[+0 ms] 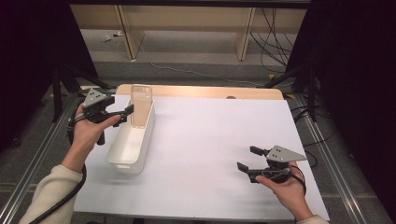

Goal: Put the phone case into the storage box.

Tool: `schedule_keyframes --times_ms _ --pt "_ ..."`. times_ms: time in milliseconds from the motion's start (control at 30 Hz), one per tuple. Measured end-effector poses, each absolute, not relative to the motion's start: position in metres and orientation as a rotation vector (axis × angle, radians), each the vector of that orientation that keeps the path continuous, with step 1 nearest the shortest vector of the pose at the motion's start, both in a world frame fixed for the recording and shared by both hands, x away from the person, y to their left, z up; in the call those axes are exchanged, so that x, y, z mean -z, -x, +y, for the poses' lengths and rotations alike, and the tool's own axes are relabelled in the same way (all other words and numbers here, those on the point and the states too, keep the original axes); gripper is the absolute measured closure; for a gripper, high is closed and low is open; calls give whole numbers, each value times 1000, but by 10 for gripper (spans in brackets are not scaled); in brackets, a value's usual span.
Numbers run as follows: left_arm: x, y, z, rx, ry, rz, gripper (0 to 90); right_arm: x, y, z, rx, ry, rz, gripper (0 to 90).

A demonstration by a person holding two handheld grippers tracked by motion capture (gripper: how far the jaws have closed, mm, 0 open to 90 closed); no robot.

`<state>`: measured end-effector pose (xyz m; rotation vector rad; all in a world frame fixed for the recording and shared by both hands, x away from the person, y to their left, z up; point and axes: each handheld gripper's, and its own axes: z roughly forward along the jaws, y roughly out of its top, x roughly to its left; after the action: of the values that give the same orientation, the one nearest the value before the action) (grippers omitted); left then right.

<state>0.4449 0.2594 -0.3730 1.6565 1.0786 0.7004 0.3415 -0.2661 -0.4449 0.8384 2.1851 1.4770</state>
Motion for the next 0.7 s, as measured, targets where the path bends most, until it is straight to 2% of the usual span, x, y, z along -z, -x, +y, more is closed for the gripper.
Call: schedule_keyframes --times_ms 267,700 --pt "374 -435 255 -681 -1656 1048 150 444 -341 -267 -1460 -843 2194 205" --pt "379 -417 247 -644 -1658 997 70 443 -341 -267 -1462 -840 2190 191"
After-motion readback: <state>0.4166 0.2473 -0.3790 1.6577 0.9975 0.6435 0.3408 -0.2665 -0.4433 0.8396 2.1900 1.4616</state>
